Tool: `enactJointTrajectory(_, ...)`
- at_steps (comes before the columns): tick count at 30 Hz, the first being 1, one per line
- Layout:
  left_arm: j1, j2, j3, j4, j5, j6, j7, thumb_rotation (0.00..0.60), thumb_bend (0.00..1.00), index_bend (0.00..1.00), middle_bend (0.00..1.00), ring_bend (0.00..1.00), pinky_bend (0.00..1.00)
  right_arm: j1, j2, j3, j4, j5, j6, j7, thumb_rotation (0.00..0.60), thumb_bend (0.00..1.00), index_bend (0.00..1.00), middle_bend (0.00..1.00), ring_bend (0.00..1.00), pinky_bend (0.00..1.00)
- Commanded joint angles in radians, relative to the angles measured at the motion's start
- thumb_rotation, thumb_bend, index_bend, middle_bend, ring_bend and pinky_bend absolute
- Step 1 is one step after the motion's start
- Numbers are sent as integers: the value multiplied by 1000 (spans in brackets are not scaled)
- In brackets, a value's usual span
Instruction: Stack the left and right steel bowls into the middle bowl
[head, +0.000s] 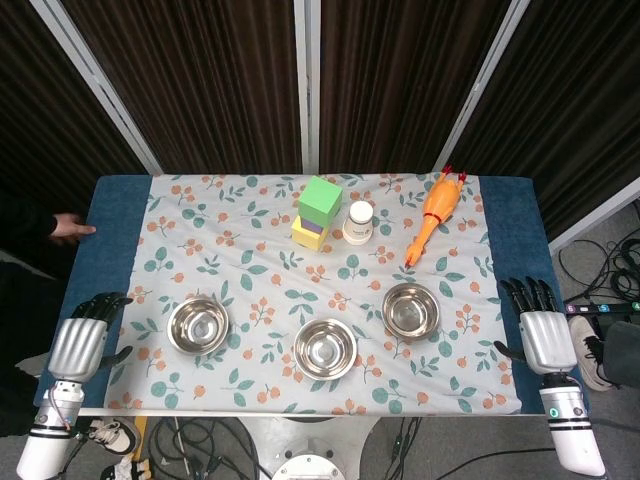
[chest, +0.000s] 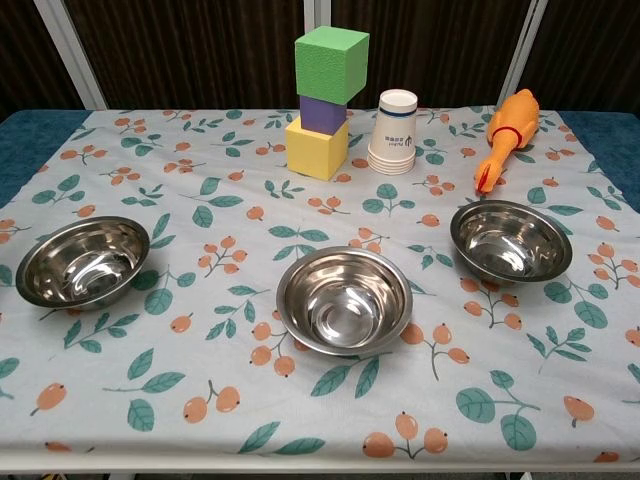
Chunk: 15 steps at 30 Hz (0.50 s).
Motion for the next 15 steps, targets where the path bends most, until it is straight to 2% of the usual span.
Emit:
enactJointTrajectory(1,-1,-1,0,0,0,-1,-2,600,145,291,302,208,287,1,0,-1,-1,-1,0,-2,600,12,107,102,0,0)
enactJointTrajectory(10,-5,2,2,-3,1,-8,-5,600,145,292,302,208,287,7,18,1,-34,-11,2,-12,600,3,107,115,0,0)
enactJointTrajectory(15,-6,-2,7,-1,7,-10,-9,600,145,292,302,208,287,53,41,-31,-68,-35,-94,-82,600,0,120,202,13,0)
